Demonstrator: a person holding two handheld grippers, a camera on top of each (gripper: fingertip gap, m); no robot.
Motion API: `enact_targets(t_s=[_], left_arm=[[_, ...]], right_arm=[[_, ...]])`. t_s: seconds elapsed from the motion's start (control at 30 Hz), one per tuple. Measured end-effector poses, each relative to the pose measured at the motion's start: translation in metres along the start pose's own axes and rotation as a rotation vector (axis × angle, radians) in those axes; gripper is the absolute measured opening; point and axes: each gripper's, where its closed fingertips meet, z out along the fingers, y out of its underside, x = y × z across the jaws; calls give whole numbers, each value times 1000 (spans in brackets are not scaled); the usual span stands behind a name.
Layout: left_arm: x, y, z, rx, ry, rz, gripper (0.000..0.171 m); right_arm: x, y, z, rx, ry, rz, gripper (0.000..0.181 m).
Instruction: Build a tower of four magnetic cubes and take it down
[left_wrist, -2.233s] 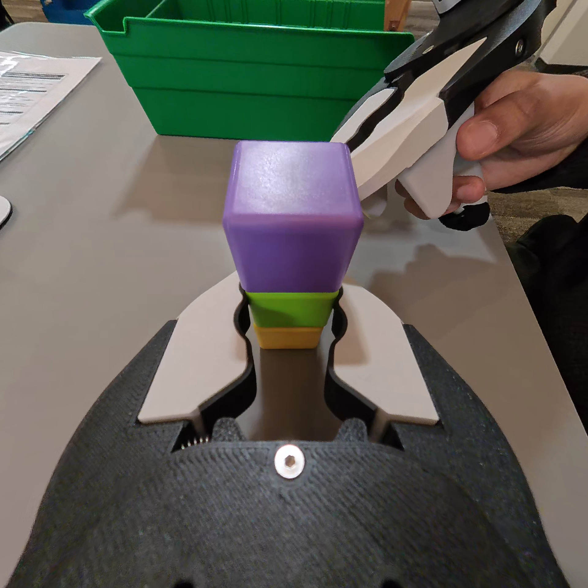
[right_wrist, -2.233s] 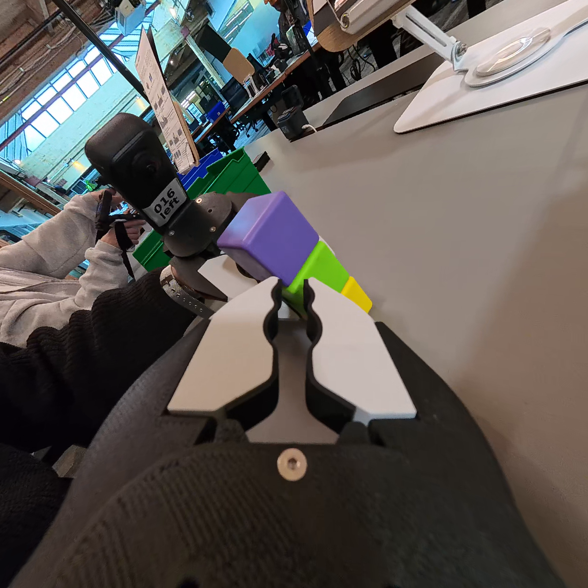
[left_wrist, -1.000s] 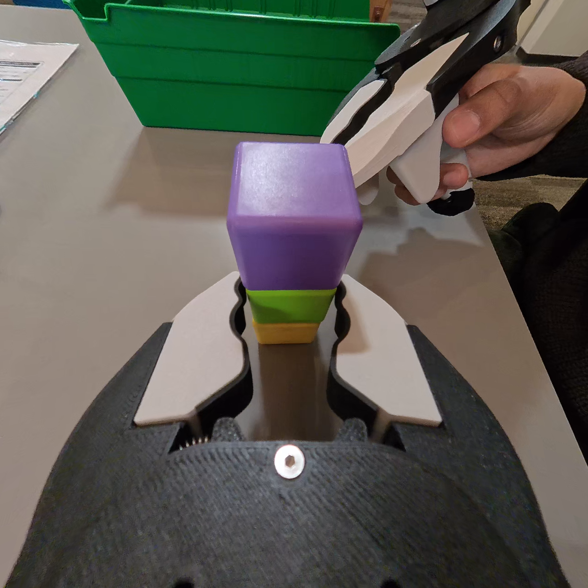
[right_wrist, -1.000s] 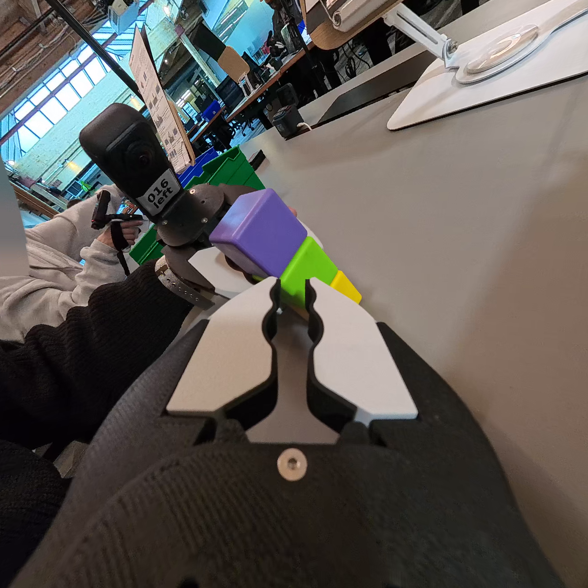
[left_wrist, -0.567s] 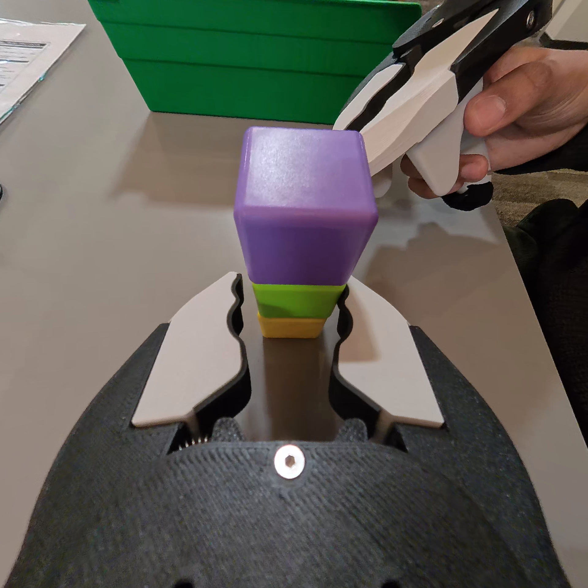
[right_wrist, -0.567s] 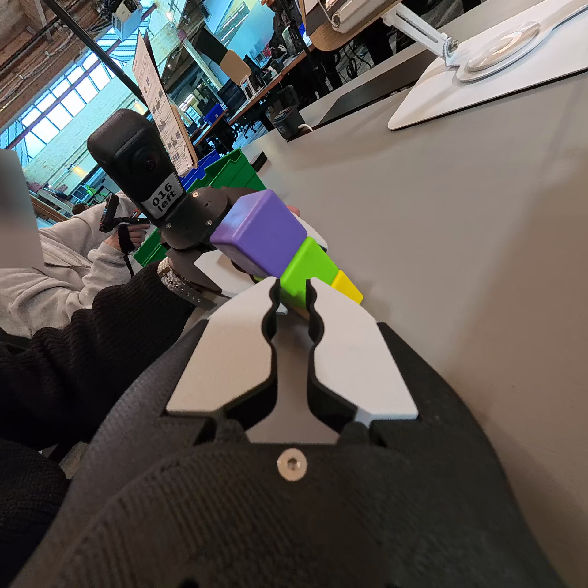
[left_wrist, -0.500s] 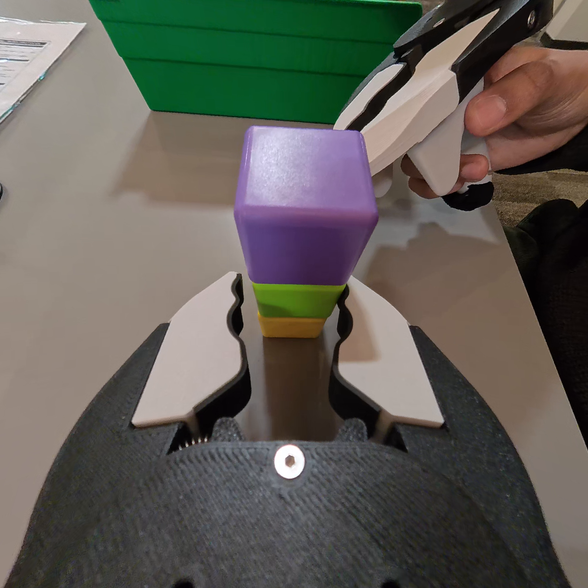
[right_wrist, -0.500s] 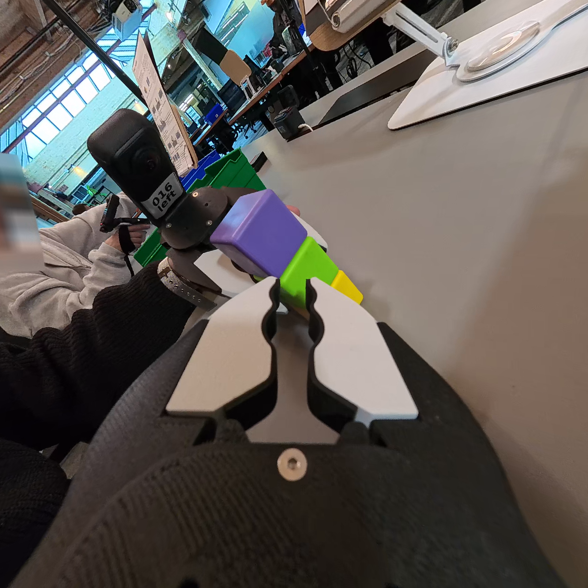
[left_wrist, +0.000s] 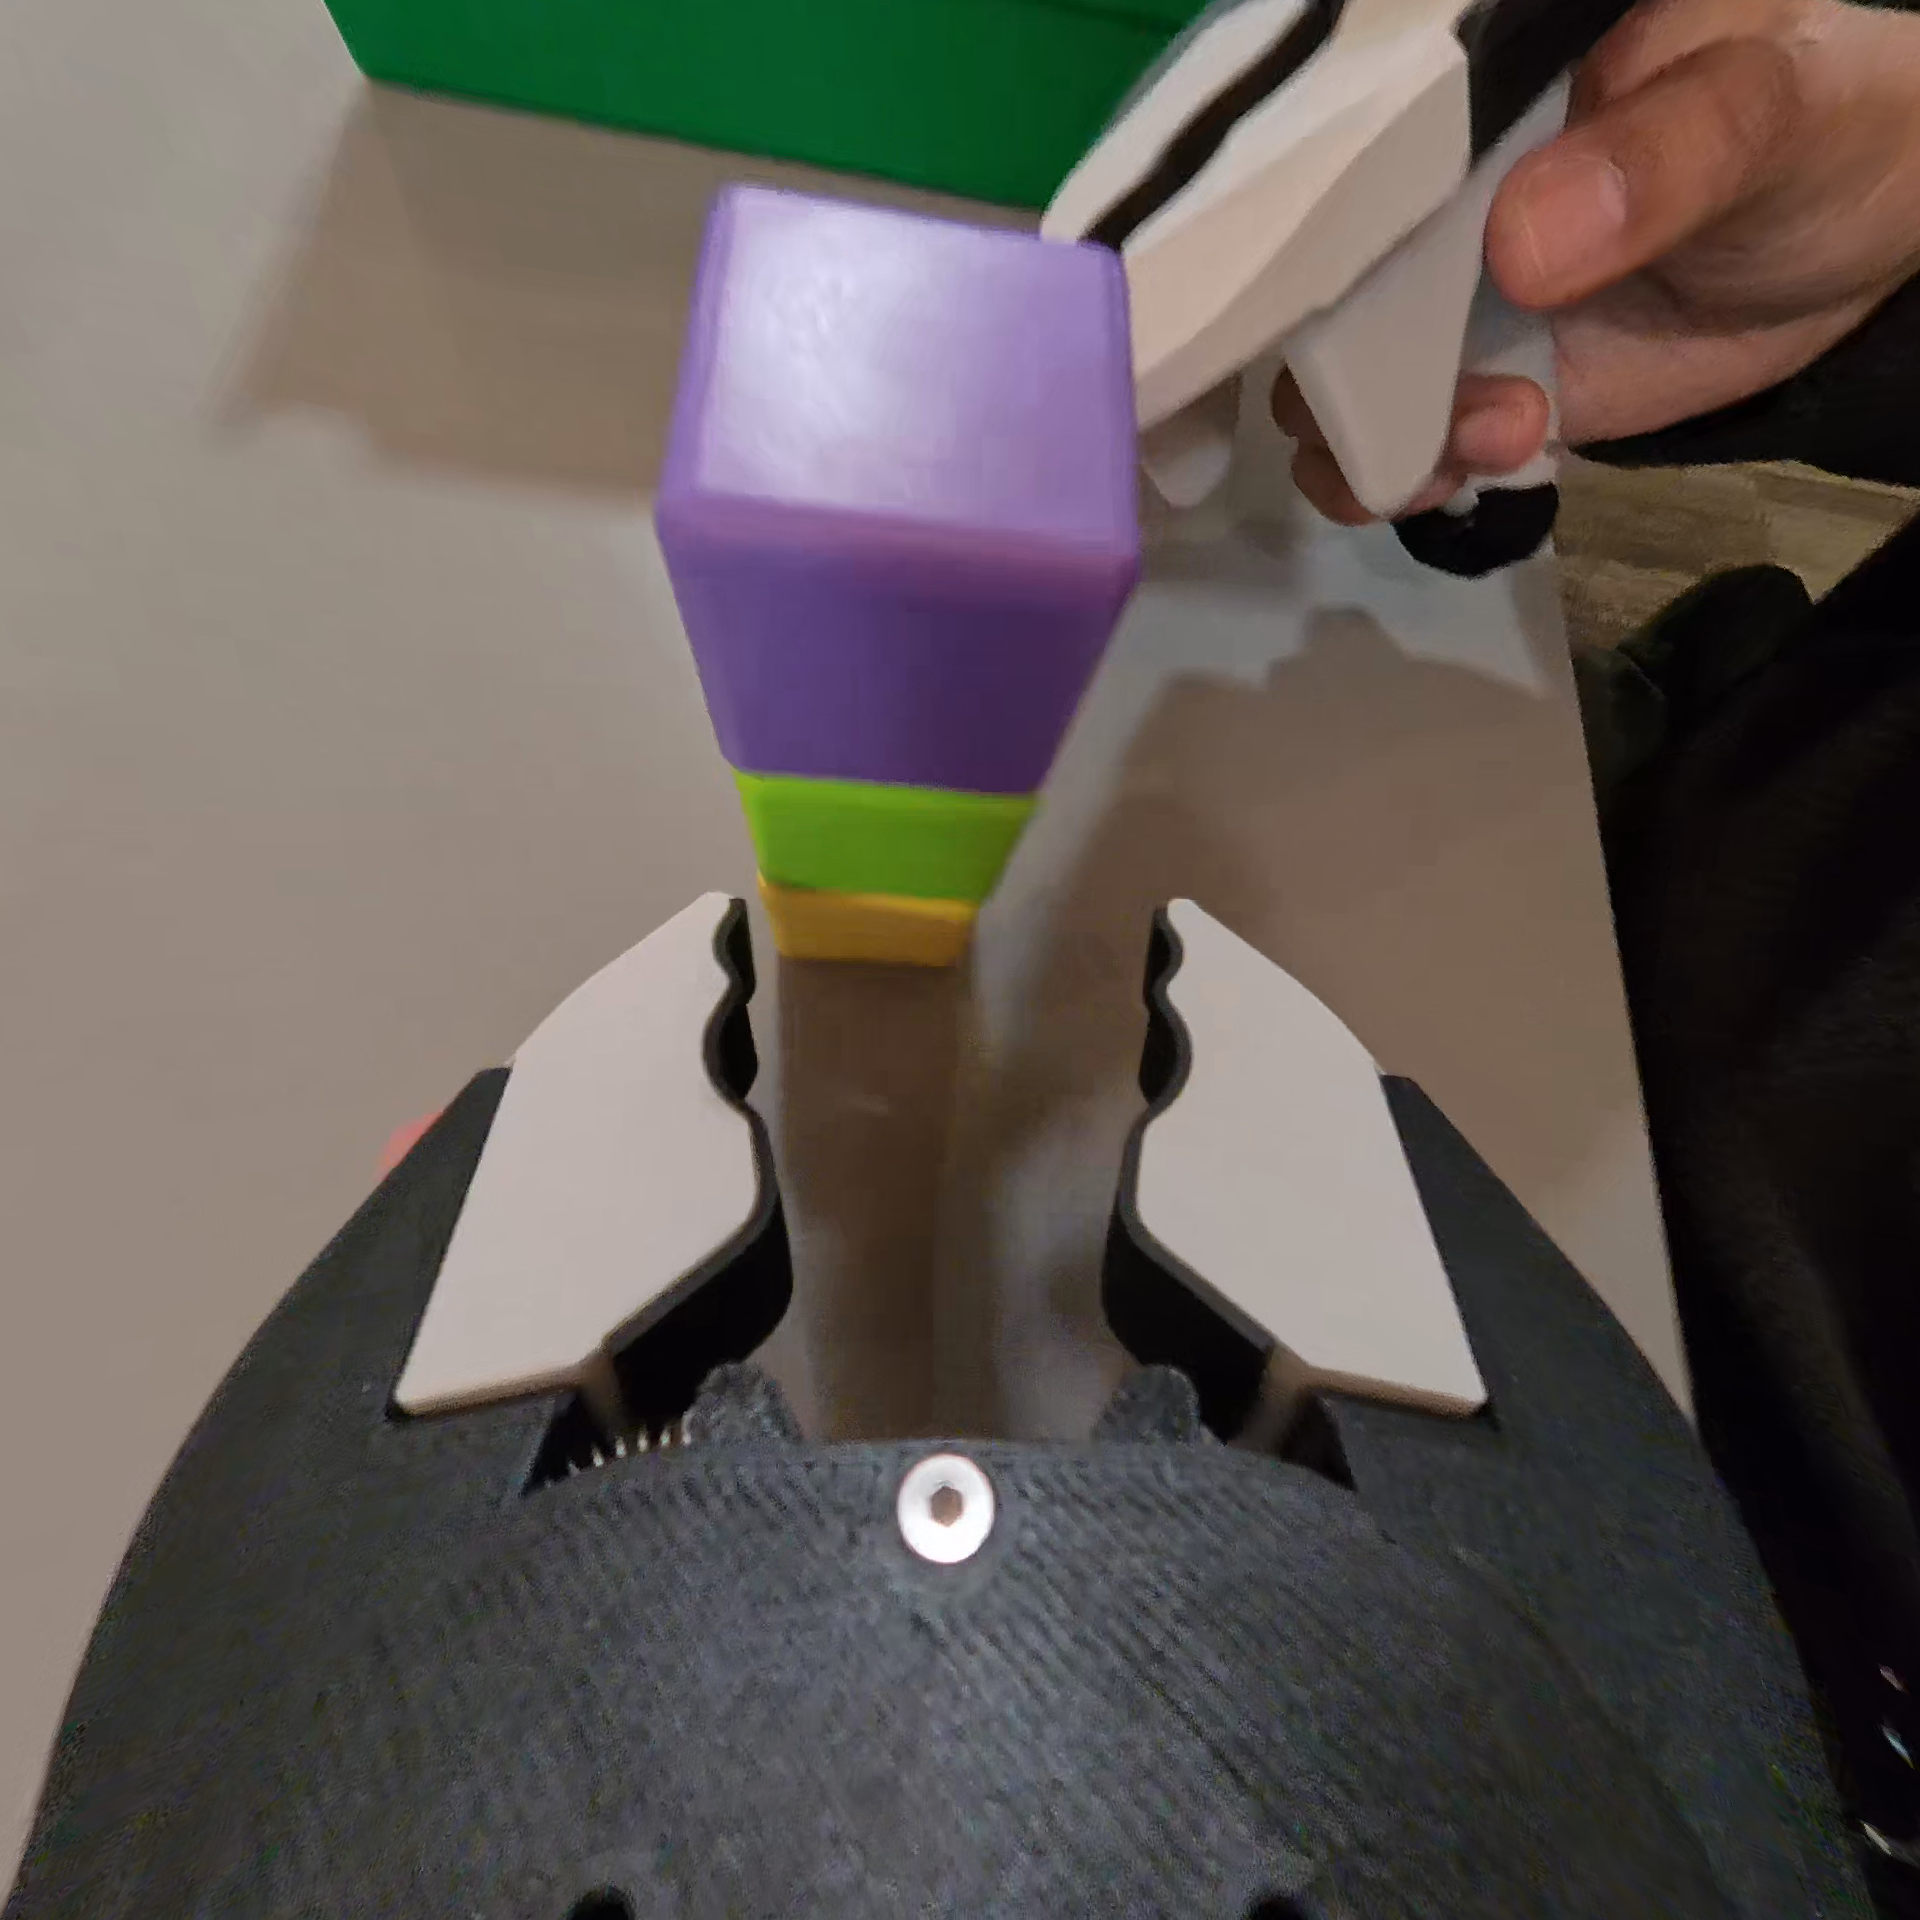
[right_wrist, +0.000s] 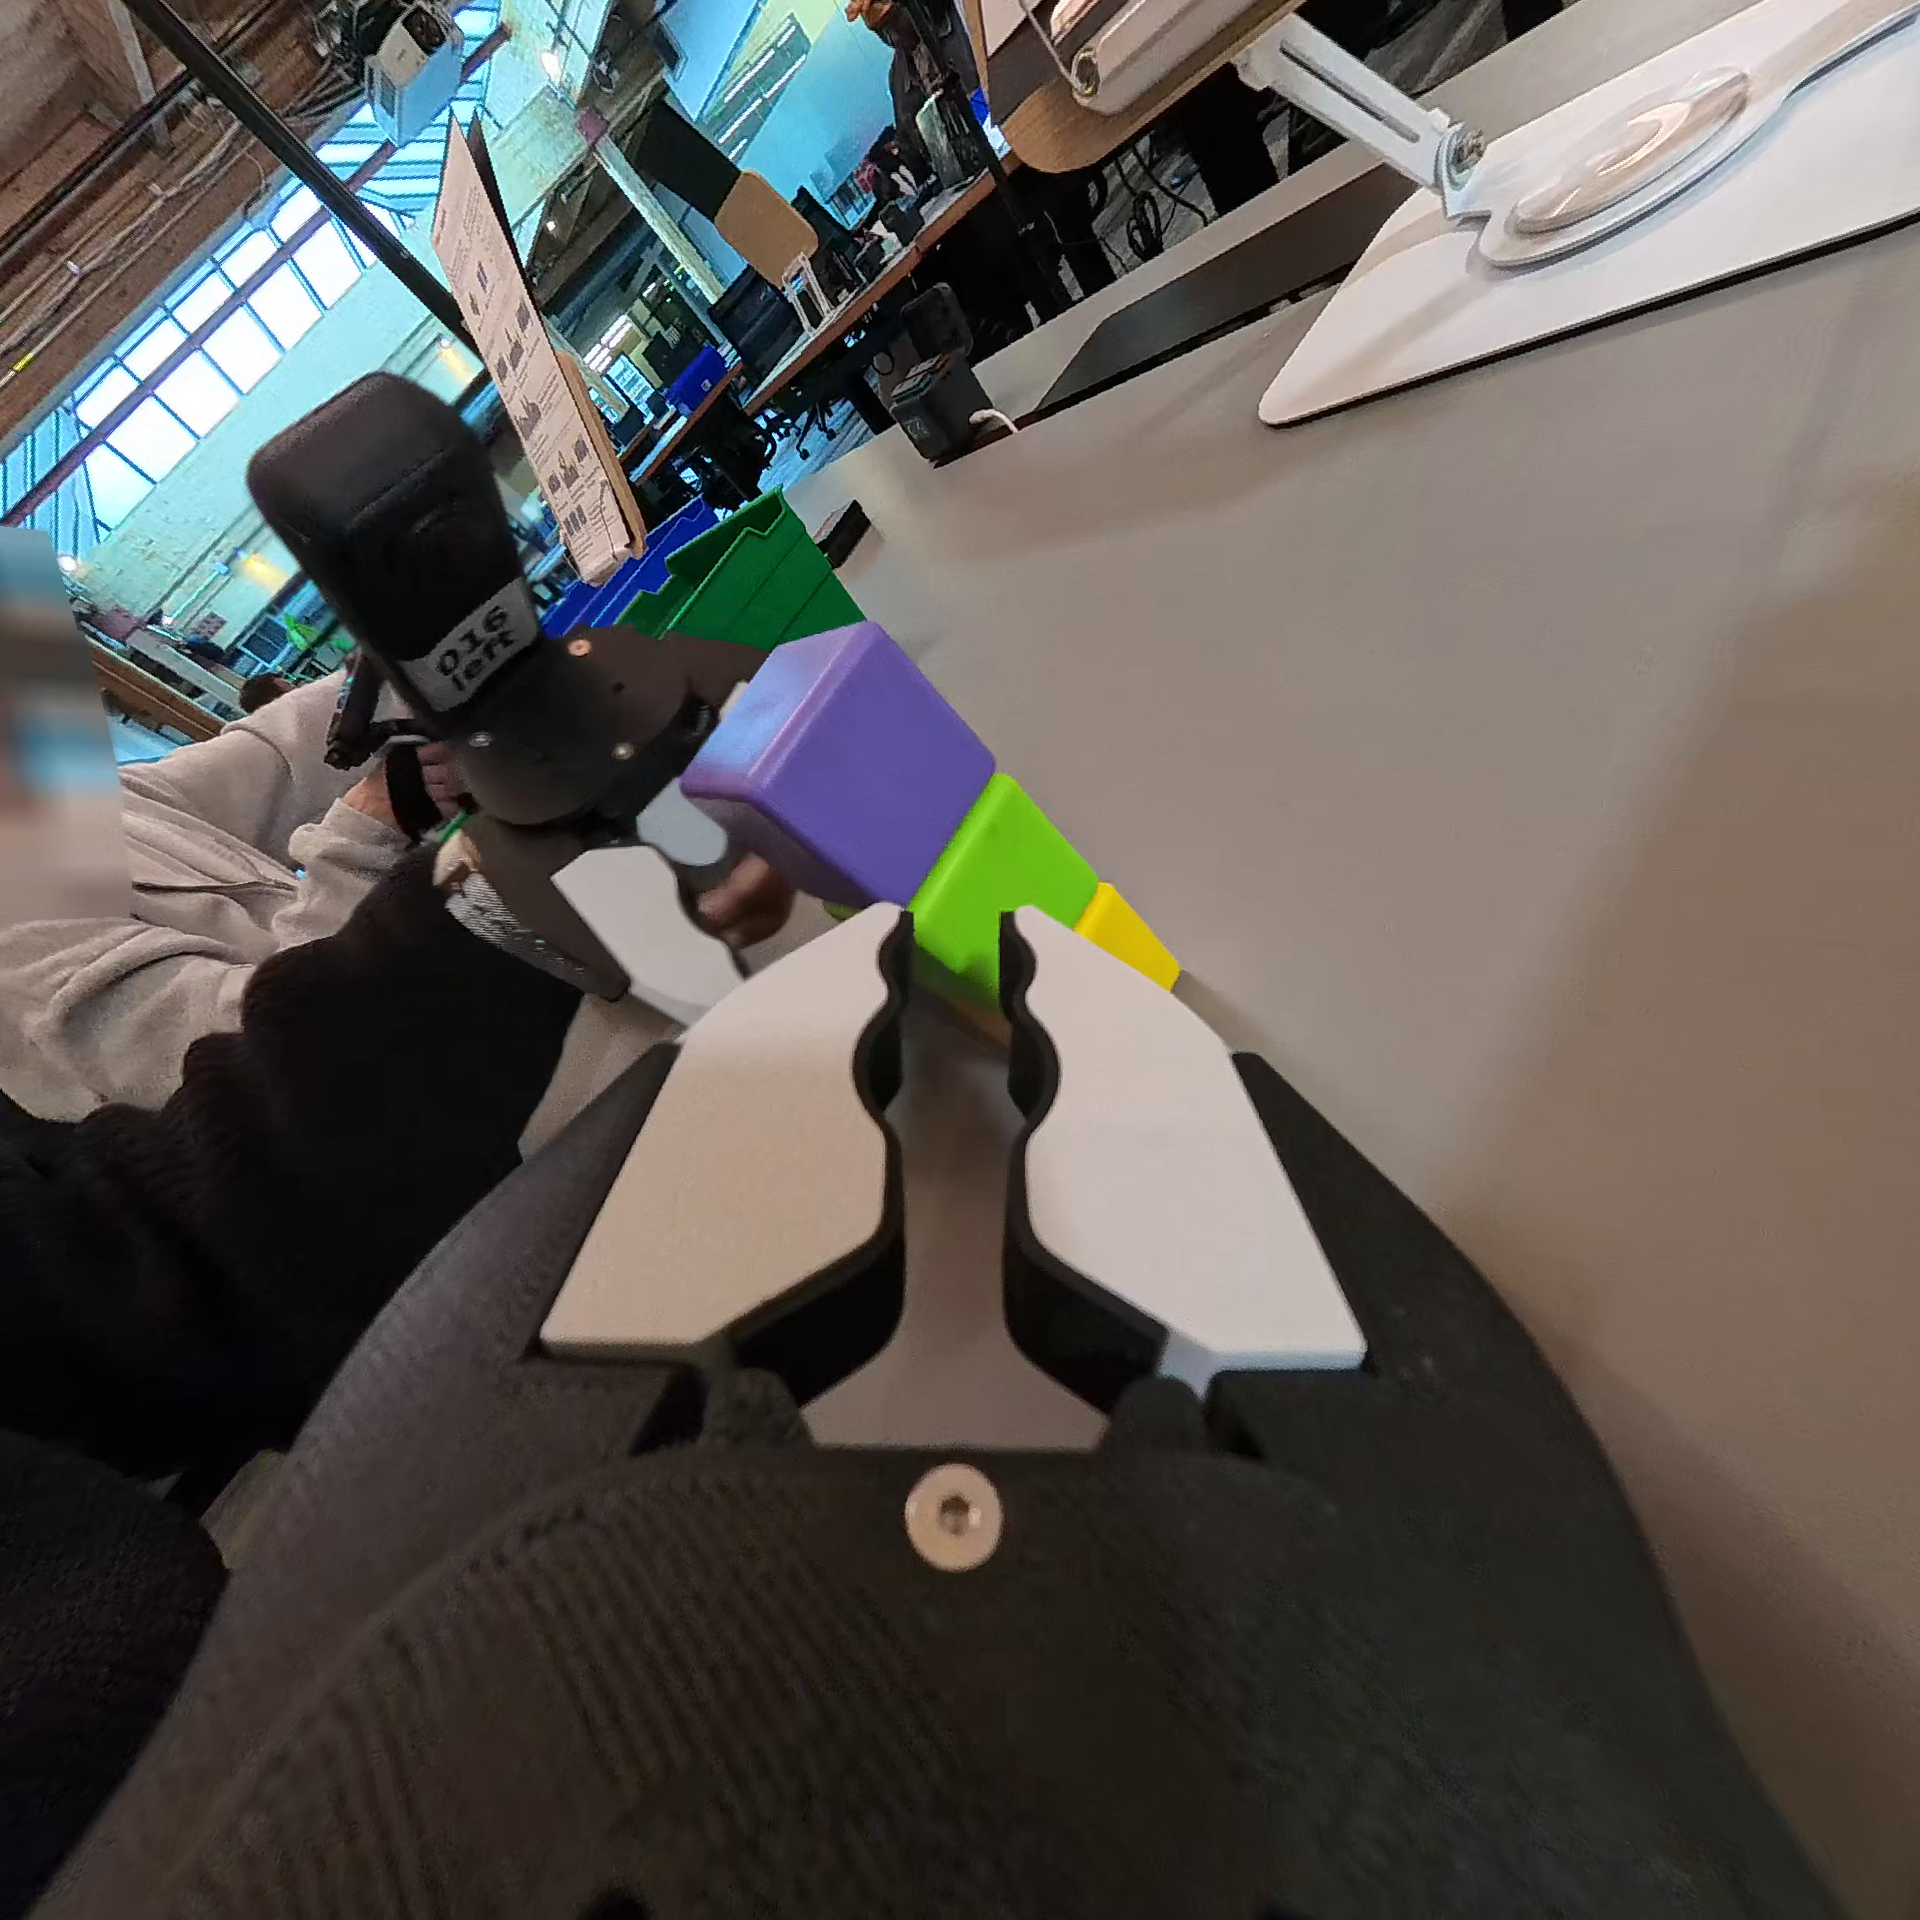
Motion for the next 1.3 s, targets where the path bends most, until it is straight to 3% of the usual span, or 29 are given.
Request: enact_targets(t_s=[0.17, 0.27, 0.33, 0.4, 0.47, 0.53, 0.6, 0.7, 0.77, 0.9, 1.13, 1.3], left_arm=[[-1, 12, -56, -32, -88, -52, 74], [-20, -8, -117, 103, -178, -110, 75], [-54, -25, -174, 265, -384, -191, 73], [-94, -24, -241, 419, -660, -325, 72], [-122, -1, -304, 545, -888, -489, 66], [-144, 49, -358, 630, -1140, -697, 61], [-156, 105, -386, 631, -1314, -829, 59], [-169, 181, -386, 424, -1454, -944, 59], [-176, 211, -376, 333, -1464, -1011, 60], [-187, 233, -349, 256, -1361, -1100, 64], [-201, 269, -335, 24, -1387, -1144, 68], [-203, 285, -332, -67, -1423, -1123, 62]], right_arm=[[1, 0, 0, 3, -16, 38, 16], [0, 2, 2, -5, -27, 63, 17], [0, 4, 2, -12, -21, 54, 17], [1, 4, 3, -19, -9, 35, 17], [1, 5, 3, -26, -1, 20, 17], [0, 7, 4, -34, 0, 17, 17], [0, 9, 5, -41, -4, 23, 17], [0, 10, 6, -47, -3, 26, 17], [1, 10, 6, -50, 4, 19, 17], [3, 10, 6, -49, 9, 26, 17], [4, 10, 6, -50, 7, 33, 18], [3, 11, 6, -54, 9, 28, 18]])
